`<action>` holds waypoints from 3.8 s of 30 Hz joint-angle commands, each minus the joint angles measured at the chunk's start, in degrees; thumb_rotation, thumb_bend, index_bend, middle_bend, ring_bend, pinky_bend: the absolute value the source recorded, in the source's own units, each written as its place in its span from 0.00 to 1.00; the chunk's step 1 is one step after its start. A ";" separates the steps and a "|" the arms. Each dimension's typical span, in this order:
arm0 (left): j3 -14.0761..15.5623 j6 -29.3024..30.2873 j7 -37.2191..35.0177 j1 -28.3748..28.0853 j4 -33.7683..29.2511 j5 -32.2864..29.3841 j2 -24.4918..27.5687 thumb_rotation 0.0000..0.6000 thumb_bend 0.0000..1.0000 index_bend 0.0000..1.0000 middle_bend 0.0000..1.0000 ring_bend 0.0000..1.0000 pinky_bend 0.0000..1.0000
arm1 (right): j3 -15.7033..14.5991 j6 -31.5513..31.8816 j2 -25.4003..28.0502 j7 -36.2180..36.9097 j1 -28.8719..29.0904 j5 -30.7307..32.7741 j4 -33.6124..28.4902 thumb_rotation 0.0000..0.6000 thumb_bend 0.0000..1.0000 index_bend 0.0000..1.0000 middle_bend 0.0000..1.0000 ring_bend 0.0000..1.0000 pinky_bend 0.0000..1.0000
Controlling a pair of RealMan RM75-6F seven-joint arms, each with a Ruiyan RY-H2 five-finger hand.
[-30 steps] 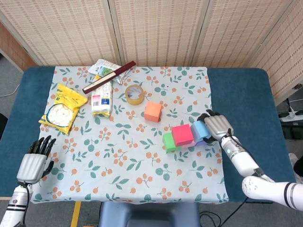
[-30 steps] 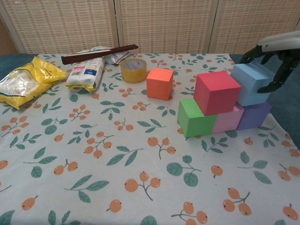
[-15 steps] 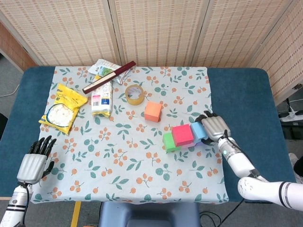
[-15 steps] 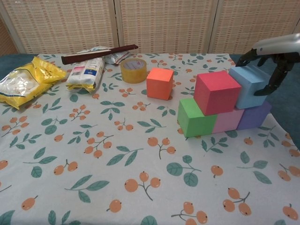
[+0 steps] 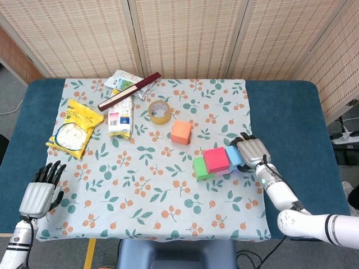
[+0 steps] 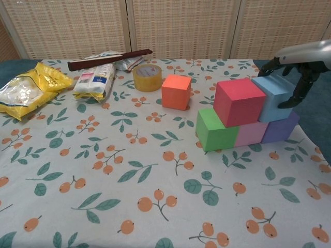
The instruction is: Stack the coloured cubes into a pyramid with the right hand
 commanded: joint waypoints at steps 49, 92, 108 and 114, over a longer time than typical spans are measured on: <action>-0.66 -2.66 -0.27 -0.78 0.50 -1.97 -0.42 1.00 0.44 0.00 0.00 0.00 0.15 | 6.52 -15.17 18.76 16.74 8.50 9.62 -4.29 1.00 0.19 0.00 0.00 0.00 0.06; -3.71 -1.77 -5.09 -0.66 2.29 -5.58 1.77 1.00 0.44 0.00 0.00 0.00 0.15 | 20.64 0.17 -36.31 -32.02 32.93 57.85 49.92 1.00 0.19 0.14 0.00 0.00 0.05; -3.69 -2.44 -4.87 -0.86 2.59 -6.07 1.68 1.00 0.44 0.00 0.00 0.00 0.15 | 28.18 -3.15 -45.24 -34.55 30.80 49.05 63.34 1.00 0.19 0.22 0.00 0.00 0.07; -3.69 -3.01 -4.67 -1.07 2.86 -6.39 1.47 1.00 0.44 0.00 0.00 0.00 0.15 | 30.51 -4.73 -47.65 -33.80 30.31 45.83 67.55 1.00 0.19 0.26 0.00 0.00 0.12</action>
